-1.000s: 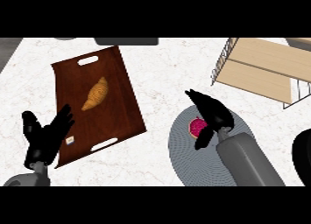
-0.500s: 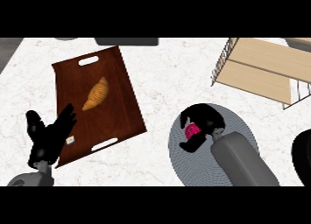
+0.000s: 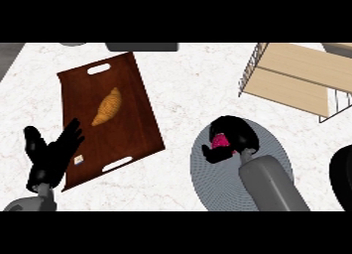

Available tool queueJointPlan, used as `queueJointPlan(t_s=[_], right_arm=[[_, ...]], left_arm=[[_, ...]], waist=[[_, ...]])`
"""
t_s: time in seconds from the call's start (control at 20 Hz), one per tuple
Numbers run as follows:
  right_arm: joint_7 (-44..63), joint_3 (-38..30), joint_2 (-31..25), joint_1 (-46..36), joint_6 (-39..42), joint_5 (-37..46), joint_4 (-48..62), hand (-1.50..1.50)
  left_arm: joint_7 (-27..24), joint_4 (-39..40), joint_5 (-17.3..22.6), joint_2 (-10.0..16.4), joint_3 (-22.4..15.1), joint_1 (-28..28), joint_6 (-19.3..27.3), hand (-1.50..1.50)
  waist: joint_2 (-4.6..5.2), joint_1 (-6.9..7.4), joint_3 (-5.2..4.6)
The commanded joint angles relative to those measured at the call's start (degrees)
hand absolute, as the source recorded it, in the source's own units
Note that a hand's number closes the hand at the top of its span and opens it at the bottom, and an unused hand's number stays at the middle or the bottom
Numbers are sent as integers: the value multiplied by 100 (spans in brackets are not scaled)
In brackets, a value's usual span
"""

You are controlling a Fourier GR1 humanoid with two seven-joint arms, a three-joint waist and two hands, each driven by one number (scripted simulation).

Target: Pick the cupcake from the placemat and place it in the tiered shelf

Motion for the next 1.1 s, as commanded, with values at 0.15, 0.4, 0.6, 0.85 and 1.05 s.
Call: queueJointPlan(t_s=[0.15, 0.4, 0.6, 0.85, 1.05], right_arm=[[1761, -143, 157, -55, -796, -365, -1218, 150], [2639, 204, 159, -78, -925, 125, -3009, 150], [3595, 447, 160, -269, -788, 776, -4121, 150], [4853, -95, -35, -1244, 700, 841, -5314, 150], [4936, -1046, -475, -1958, 1380, 429, -5508, 150]], left_arm=[[-56, 191, -73, -50, 25, -69, 85, 0], [67, 16, -74, 42, 78, 108, 101, 0], [-111, 163, -78, -166, 29, -18, 165, 0], [60, 119, -103, -193, -31, -96, 180, 0], [-338, 176, -113, -56, 32, 290, -55, 0]], waist=[[-11, -33, -3], [-74, -122, -6], [-45, -121, -9], [-29, -82, -6], [-13, -30, -6]])
